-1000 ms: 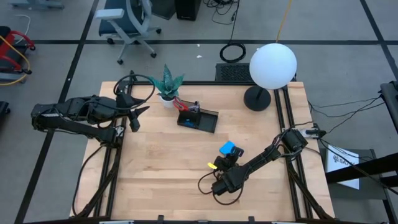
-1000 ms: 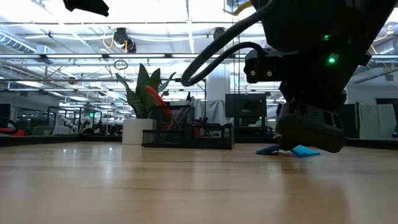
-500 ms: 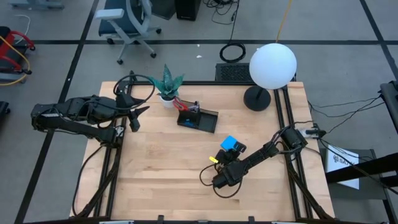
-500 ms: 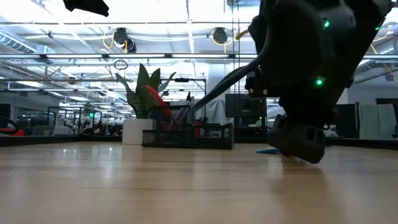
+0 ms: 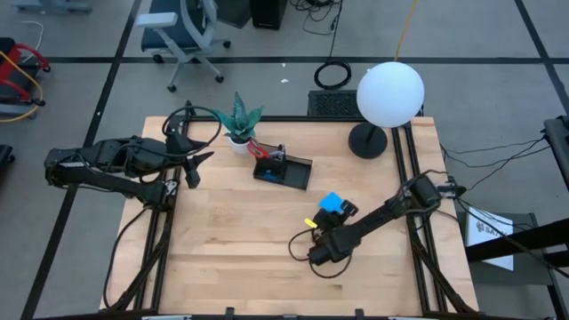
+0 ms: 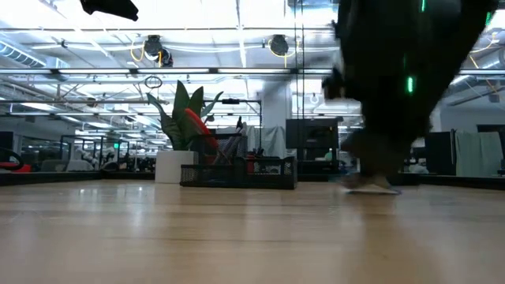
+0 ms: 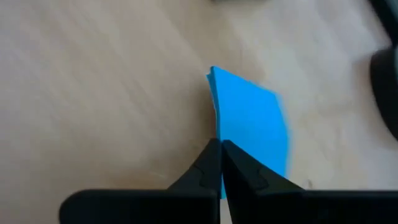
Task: Pick and place office supplies into organizer
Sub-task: Put the blue paper into the black desk organizer
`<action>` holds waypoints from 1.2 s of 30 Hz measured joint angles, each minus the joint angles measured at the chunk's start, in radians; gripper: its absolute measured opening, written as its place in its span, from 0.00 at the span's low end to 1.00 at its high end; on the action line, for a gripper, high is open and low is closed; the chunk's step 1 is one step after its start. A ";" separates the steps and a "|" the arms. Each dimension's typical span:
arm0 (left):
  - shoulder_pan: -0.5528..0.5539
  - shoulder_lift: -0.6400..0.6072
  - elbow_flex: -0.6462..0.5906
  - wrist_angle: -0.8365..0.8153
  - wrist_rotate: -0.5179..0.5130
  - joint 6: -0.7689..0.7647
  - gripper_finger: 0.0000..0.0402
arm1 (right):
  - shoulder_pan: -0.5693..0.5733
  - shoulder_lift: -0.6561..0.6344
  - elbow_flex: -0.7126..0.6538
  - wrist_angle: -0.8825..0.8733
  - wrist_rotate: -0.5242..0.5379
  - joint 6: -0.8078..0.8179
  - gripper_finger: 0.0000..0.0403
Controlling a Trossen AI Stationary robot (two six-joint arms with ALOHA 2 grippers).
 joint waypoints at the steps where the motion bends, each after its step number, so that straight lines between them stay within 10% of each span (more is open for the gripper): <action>1: 0.000 0.000 0.000 0.000 0.000 0.000 0.33 | 0.002 -0.023 0.002 0.000 0.015 -0.001 0.00; 18: 0.000 0.000 0.000 0.000 0.000 0.002 0.33 | 0.004 -0.115 0.002 0.187 0.148 -0.208 0.00; 36: 0.000 -0.069 -0.001 -0.005 0.000 -0.010 0.33 | -0.069 -0.170 0.003 0.603 0.246 -0.852 0.00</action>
